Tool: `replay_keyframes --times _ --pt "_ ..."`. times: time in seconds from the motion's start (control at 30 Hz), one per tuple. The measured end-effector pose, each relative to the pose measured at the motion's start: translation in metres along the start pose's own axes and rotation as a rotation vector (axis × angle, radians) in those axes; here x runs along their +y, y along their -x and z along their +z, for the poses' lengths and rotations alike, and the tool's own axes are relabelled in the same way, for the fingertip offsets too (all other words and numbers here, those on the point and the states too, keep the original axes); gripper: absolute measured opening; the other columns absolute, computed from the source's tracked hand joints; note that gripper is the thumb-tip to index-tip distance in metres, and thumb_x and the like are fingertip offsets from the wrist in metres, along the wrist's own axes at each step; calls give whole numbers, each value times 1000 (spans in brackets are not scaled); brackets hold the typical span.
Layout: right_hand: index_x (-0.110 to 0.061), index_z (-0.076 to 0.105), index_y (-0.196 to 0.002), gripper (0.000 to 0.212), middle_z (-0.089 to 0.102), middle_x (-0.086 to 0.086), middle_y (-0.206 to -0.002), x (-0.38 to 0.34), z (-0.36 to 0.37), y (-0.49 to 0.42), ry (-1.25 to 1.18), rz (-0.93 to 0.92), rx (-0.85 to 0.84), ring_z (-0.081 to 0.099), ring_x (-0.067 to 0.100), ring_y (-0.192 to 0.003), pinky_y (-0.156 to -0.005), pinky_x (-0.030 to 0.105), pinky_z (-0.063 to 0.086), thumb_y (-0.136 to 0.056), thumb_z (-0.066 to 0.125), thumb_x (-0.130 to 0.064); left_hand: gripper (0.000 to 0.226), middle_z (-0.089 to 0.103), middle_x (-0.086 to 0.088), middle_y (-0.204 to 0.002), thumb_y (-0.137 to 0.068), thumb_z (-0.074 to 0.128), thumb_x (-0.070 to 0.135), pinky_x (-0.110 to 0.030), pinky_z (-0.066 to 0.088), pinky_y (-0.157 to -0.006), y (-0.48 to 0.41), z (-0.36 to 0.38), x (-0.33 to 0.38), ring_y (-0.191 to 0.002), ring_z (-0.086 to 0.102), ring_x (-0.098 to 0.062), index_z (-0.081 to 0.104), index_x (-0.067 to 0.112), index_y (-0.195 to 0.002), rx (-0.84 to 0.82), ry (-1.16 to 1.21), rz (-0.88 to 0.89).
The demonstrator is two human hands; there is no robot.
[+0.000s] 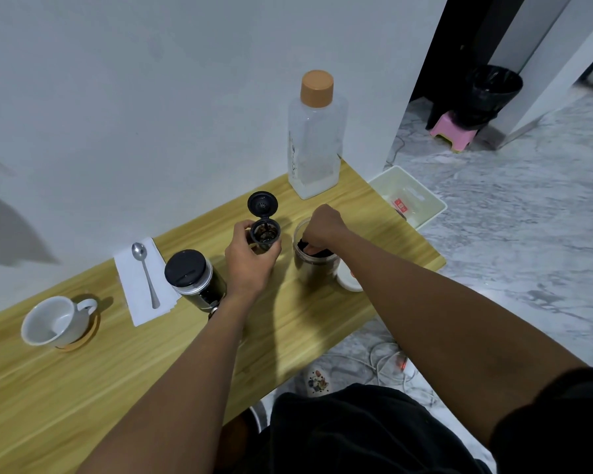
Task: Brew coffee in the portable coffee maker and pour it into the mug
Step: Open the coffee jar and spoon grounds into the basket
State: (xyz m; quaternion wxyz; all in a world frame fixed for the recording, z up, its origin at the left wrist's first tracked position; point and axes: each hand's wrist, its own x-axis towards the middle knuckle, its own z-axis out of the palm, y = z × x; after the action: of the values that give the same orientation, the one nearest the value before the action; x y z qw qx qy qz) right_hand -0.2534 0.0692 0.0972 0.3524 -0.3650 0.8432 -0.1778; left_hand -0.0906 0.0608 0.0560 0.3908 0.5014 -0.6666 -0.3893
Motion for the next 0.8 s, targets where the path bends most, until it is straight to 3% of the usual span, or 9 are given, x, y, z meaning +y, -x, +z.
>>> replay_keyframes --times 0.1,0.2,0.3,0.4,0.47,0.57,0.63,0.8 --pt "1 55 -86 10 66 20 -91 0 1 -2 -114 50 -58 71 35 -79 -61 38 62 -87 66 4 45 68 3 -97 -81 82 15 -4 45 -76 0 0 0 -87 65 -2 57 13 -118 -9 3 -22" --pt "10 61 -96 15 70 25 -91 2 -3 -4 -154 62 -97 73 37 -83 -76 46 62 -85 69 5 44 68 5 -96 -81 82 16 -4 45 -76 1 1 -1 -86 61 12 57 13 -117 -20 -5 -31" --pt "11 58 -90 9 70 26 -76 3 -13 -4 -207 100 -140 75 35 -74 -76 45 62 -89 65 5 45 66 7 -96 -80 82 15 -2 43 -75 2 3 0 -86 60 16 57 14 -118 -30 -20 -35" --pt "9 55 -90 9 68 26 -63 1 -25 1 -224 118 -165 72 30 -60 -65 40 62 -92 62 4 43 63 16 -92 -80 82 13 1 41 -72 2 4 1 -86 58 21 55 18 -113 -46 -25 -35" --pt "11 55 -94 10 69 27 -67 1 -33 6 -237 123 -182 69 25 -51 -58 33 61 -93 61 4 43 62 18 -92 -80 82 12 1 41 -72 2 6 1 -86 57 22 54 20 -112 -55 -26 -34" --pt "14 57 -104 16 71 29 -84 6 -42 11 -244 114 -183 68 23 -54 -58 29 59 -94 61 2 45 65 11 -93 -81 82 12 1 41 -72 1 7 1 -85 58 22 56 14 -117 -58 -30 -36" --pt "14 58 -106 18 71 27 -82 9 -46 13 -249 94 -179 67 20 -51 -57 27 59 -94 61 1 46 65 8 -95 -81 82 12 2 41 -72 0 7 2 -84 59 19 56 13 -119 -54 -40 -36" --pt "4 65 -90 7 72 19 -79 15 -57 16 -191 8 -163 67 18 -57 -61 27 58 -92 63 -2 49 64 9 -95 -80 82 13 3 40 -70 0 6 4 -83 59 15 55 14 -121 -49 -53 -44"
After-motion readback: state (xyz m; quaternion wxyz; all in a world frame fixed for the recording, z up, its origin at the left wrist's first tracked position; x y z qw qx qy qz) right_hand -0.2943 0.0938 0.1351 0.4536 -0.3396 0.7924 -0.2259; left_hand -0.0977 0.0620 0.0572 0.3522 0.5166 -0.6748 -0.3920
